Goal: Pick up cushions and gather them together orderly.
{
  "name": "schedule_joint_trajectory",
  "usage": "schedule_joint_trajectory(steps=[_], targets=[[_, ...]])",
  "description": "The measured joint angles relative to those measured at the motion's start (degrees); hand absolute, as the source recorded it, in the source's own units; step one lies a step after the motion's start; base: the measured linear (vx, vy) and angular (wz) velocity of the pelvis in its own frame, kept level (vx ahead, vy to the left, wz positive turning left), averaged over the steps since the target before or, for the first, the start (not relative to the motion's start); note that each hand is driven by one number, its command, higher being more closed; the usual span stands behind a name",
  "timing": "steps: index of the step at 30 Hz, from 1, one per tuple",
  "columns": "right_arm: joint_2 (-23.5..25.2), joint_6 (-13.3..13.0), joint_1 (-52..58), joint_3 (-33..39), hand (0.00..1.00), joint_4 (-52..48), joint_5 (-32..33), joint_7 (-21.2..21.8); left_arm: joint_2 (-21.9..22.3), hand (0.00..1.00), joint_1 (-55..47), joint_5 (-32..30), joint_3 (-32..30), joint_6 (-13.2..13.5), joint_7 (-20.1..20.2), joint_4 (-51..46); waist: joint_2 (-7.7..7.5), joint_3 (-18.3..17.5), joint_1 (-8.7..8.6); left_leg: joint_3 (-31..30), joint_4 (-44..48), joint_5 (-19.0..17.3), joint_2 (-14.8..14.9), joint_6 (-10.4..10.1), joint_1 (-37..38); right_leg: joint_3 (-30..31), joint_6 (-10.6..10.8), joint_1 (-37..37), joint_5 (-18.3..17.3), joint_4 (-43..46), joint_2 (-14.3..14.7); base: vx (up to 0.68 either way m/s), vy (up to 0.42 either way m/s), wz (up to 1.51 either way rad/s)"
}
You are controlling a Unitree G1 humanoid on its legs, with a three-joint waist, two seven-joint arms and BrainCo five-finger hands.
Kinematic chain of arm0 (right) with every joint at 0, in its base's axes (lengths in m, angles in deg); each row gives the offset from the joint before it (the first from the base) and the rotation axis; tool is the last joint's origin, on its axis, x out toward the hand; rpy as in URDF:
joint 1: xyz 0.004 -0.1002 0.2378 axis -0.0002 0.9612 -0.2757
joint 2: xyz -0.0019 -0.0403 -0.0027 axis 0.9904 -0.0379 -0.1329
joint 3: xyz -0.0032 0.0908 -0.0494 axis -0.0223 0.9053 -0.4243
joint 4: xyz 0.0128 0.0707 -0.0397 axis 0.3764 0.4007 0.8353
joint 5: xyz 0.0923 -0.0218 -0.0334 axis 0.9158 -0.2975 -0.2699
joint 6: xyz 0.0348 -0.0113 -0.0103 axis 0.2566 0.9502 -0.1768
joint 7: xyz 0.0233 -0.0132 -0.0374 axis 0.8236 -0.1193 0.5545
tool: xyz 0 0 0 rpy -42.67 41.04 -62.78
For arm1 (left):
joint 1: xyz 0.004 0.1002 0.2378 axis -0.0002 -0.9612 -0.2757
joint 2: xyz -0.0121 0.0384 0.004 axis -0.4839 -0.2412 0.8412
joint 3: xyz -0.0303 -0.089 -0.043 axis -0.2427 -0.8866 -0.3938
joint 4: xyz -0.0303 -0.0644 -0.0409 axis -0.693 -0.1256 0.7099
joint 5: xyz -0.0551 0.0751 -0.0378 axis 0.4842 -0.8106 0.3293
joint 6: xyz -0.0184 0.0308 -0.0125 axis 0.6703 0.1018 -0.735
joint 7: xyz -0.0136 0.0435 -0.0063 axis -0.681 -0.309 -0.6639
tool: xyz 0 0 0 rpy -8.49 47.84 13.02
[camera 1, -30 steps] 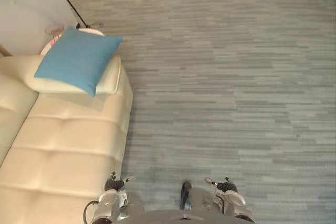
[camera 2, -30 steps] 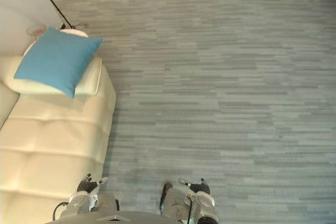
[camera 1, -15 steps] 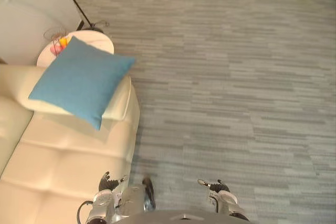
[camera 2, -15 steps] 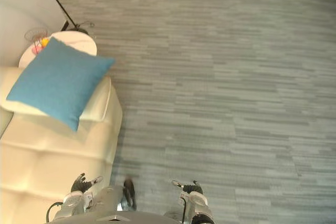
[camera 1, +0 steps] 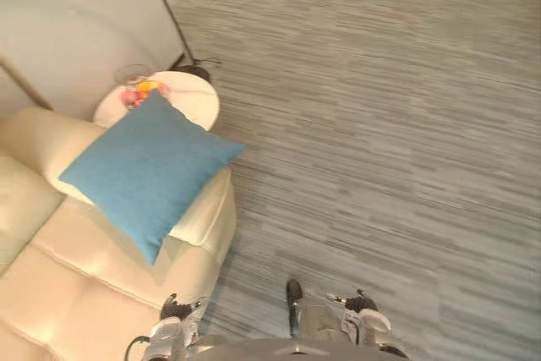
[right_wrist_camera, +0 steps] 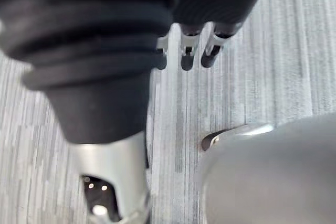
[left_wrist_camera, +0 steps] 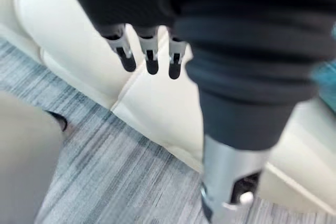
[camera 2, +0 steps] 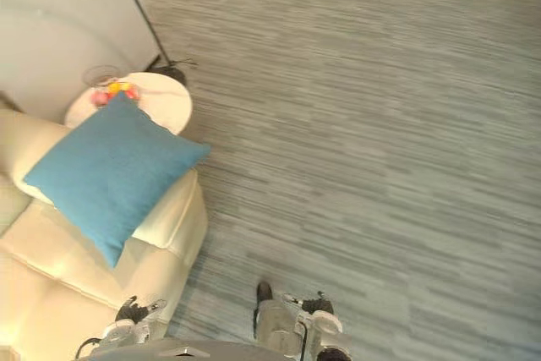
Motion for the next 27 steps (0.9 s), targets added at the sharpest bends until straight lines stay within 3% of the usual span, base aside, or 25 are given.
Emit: schedule_joint_trajectory(steps=[2, 4, 6, 8, 9, 10, 11, 12, 14, 15, 19, 21, 23, 24, 25, 27], targets=[[0.2, 0.0, 0.7, -0.1, 0.0, -0.3, -0.2, 0.0, 0.2, 0.0, -0.6, 0.0, -0.3, 0.0, -0.1, -1.2, 0.2, -0.5, -0.1, -1.3, 9.3, 0.5, 0.4, -1.4, -3.9, -4.0, -1.2, 2.0, -2.8, 2.3, -1.8, 0.3, -0.208, 0.99], [0.1, 0.0, 1.2, -0.2, 0.0, -0.8, -0.6, -0.1, 0.6, 0.0, -0.3, 0.0, -0.9, 0.0, -0.1, -3.1, 0.2, -0.5, 0.07, 0.1, 25.2, 4.3, 2.1, -6.6, -12.6, -8.7, -2.0, 5.7, -3.8, 0.0, -3.6, 0.25, -0.144, 1.09], [0.1, 0.1, 1.9, -0.9, 0.0, -0.5, -0.6, -0.1, 0.1, 0.0, -0.3, 0.1, -1.1, 0.0, 0.0, -4.0, -0.16, -0.5, 0.97, 11.1, 33.5, 4.3, 7.1, -4.9, -19.1, -13.7, -2.3, 11.5, -3.8, -4.6, -4.6, 0.31, -0.101, 1.1], [0.2, 0.1, 2.2, -0.9, 0.0, -0.3, -0.5, -0.1, -0.1, 0.0, -0.4, 0.2, -0.4, 0.0, 0.0, -4.2, -0.21, -0.5, 1.15, 17.0, 29.6, 3.9, 8.0, -4.1, -20.0, -16.6, -2.0, 14.4, -3.4, -7.1, -5.7, 0.25, -0.009, 0.86], [0.1, 0.2, 2.3, -0.8, 0.0, -0.3, -0.5, -0.1, -0.3, 0.0, -0.3, 0.2, 0.2, 0.0, 0.0, -4.1, -0.17, -0.5, 1.14, 21.1, 22.8, 4.4, 7.9, -3.2, -20.2, -18.9, -1.3, 16.3, -3.0, -8.5, -6.4, 0.21, 0.076, 1.09], [0.0, 0.4, 2.3, -0.6, 0.0, -0.3, -0.4, -0.1, -0.4, 0.0, -0.2, 0.1, 1.2, 0.0, 0.1, -4.1, 0.3, -0.8, 0.8, 24.3, 13.0, 8.7, 7.5, -1.4, -21.0, -22.1, -0.6, 17.4, -2.6, -9.5, -6.5, 0.22, 0.098, 1.15], [0.1, 0.5, 2.3, -0.5, 0.0, -0.2, -0.4, -0.1, -0.4, 0.0, 0.0, 0.0, 1.5, 0.0, 0.1, -4.0, 0.1, -0.9, 0.87, 25.7, 11.3, 8.9, 6.9, -0.9, -20.9, -23.1, -0.2, 17.7, -2.5, -9.8, -6.6, 0.2, 0.117, 1.28], [0.8, 0.7, 2.3, 0.1, 0.0, -0.2, -0.4, -0.1, -1.3, 0.0, 0.4, 0.0, 2.8, 0.0, 0.1, -3.8, -1.25, -1.4, 0.88, 26.2, 7.1, 10.8, 4.2, 0.8, -20.1, -24.7, 0.2, 17.7, -2.1, -10.5, -7.8, 0.15, 0.103, 1.02], [2.5, 0.8, 2.2, 0.3, 0.0, -0.1, -0.3, 0.0, -3.4, 0.0, 0.3, -0.2, 3.5, -0.3, 0.2, -3.4, -4.02, -1.4, 1.38, 25.9, 2.1, 13.4, 1.0, 1.9, -19.6, -27.3, 0.7, 18.8, -1.3, -12.5, -9.4, 0.14, 0.1, 0.97], [3.0, 0.8, 2.2, 0.6, 0.0, -0.1, -0.4, 0.0, -4.0, 0.0, 0.3, 0.0, 3.5, -0.3, 0.2, -3.1, -4.52, -1.4, 1.6, 25.2, 0.9, 13.8, 0.0, 2.4, -18.9, -27.7, 0.6, 19.7, -1.0, -13.0, -9.7, 0.14, 0.08, 0.67], [3.0, 1.0, 2.1, 0.4, 0.0, 0.3, -0.6, 0.0, -4.5, 0.0, 0.2, -0.1, 5.1, -0.3, 0.4, -0.7, -4.68, -1.7, 0.99, 22.6, -6.4, 15.9, -3.7, 3.0, -12.5, -27.6, 0.6, 22.0, -0.7, -7.6, -12.6, 0.06, 0.062, 0.38], [2.9, 1.0, 1.7, -0.3, 0.0, 0.4, -0.6, 0.1, -4.6, 0.0, 0.3, 0.0, 5.6, -0.2, 0.6, 0.1, -4.52, -1.9, 0.55, 20.8, -9.6, 16.8, -4.5, 3.4, -10.8, -27.0, 0.6, 18.8, -0.7, 1.2, -14.7, -0.02, 0.048, 0.38], [2.3, 0.9, 1.9, -1.2, 0.0, 0.3, -0.7, 0.1, -5.3, 0.0, 0.3, 0.0, 6.3, -0.2, 0.7, 0.3, -4.59, -1.6, -0.13, 17.5, -10.5, 17.1, -5.0, 3.7, -10.6, -21.0, -0.1, 13.4, -1.8, 11.4, -15.5, -0.02, 0.01, 0.71], [2.4, 0.9, 2.2, -1.7, 0.0, 0.2, -0.6, 0.1, -5.7, 0.0, 0.3, 0.0, 6.6, -0.3, 0.6, 0.5, -4.42, -1.5, -0.98, 15.0, -10.8, 17.5, -4.4, 3.6, -10.7, -14.5, 0.4, 12.5, -5.9, 9.6, -12.3, -0.02, -0.036, 0.96], [2.4, 0.7, 2.3, -2.1, 0.0, 0.3, -0.6, 0.1, -5.7, 0.0, 0.4, 0.0, 6.6, -0.3, 0.6, 0.6, -4.5, -1.5, -1.14, 13.5, -11.6, 17.7, -4.2, 3.3, -10.6, -10.2, 0.6, 12.1, -7.4, 7.1, -9.9, -0.03, -0.068, 1.0], [2.4, 0.4, 2.3, -2.2, 0.0, 0.9, -0.6, 0.1, -5.8, 0.0, 0.3, 0.0, 6.6, -0.3, 0.6, 0.8, -4.9, -1.8, -1.1, 11.2, -13.3, 18.6, -4.6, 2.8, -9.9, -3.6, 0.8, 12.6, -7.4, -1.3, -6.4, -0.04, -0.095, 0.85]])
